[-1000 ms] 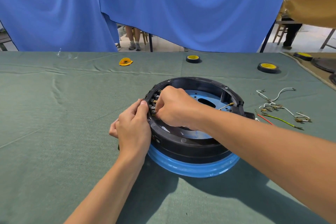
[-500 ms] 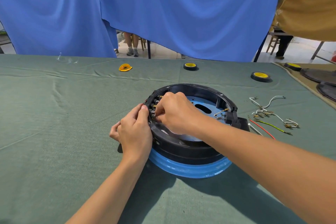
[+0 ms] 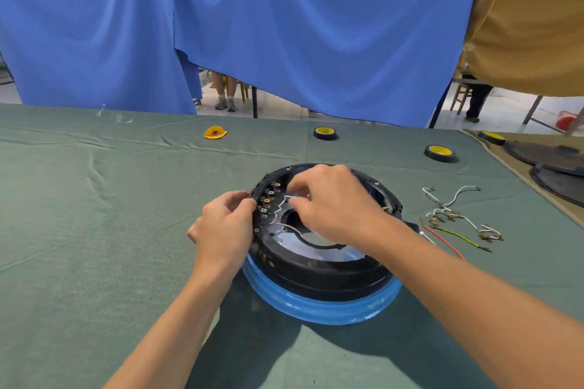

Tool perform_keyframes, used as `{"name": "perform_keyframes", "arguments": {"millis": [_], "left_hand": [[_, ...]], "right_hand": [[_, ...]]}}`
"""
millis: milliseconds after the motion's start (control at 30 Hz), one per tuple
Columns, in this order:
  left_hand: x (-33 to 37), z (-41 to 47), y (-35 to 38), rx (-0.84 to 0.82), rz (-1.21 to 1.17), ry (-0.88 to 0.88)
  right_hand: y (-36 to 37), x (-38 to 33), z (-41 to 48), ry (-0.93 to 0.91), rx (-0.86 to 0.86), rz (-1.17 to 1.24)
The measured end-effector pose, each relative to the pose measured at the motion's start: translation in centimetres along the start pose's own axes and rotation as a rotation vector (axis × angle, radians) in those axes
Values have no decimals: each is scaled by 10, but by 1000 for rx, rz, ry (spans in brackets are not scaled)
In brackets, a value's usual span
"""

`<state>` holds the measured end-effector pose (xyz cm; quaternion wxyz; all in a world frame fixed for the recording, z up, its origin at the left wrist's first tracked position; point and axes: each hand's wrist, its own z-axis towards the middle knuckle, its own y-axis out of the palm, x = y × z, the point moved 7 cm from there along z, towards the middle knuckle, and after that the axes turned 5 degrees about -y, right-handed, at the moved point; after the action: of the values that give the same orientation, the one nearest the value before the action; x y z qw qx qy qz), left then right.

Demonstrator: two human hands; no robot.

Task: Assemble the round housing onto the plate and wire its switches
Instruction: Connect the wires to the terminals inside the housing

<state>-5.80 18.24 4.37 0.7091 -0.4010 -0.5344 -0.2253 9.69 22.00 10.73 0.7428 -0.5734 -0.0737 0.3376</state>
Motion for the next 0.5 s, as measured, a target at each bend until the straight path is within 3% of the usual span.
{"name": "perform_keyframes", "arguments": {"millis": [100,200,267,367,500], "left_hand": [[21,15,5,-85,92,49],[35,26,20,-146,284,85],[38,30,30,-172,345,100],[33,33,33,-157,277,48],[23,31,28,-115,113,-72]], "right_hand": [[-39,42,-21,151,290,-209],[-37,85,-37,387,230,-243],[-22,101,-43,470,169,-103],[-13,115,-47,573,285,211],[-10,121,-48,603,348,268]]}}
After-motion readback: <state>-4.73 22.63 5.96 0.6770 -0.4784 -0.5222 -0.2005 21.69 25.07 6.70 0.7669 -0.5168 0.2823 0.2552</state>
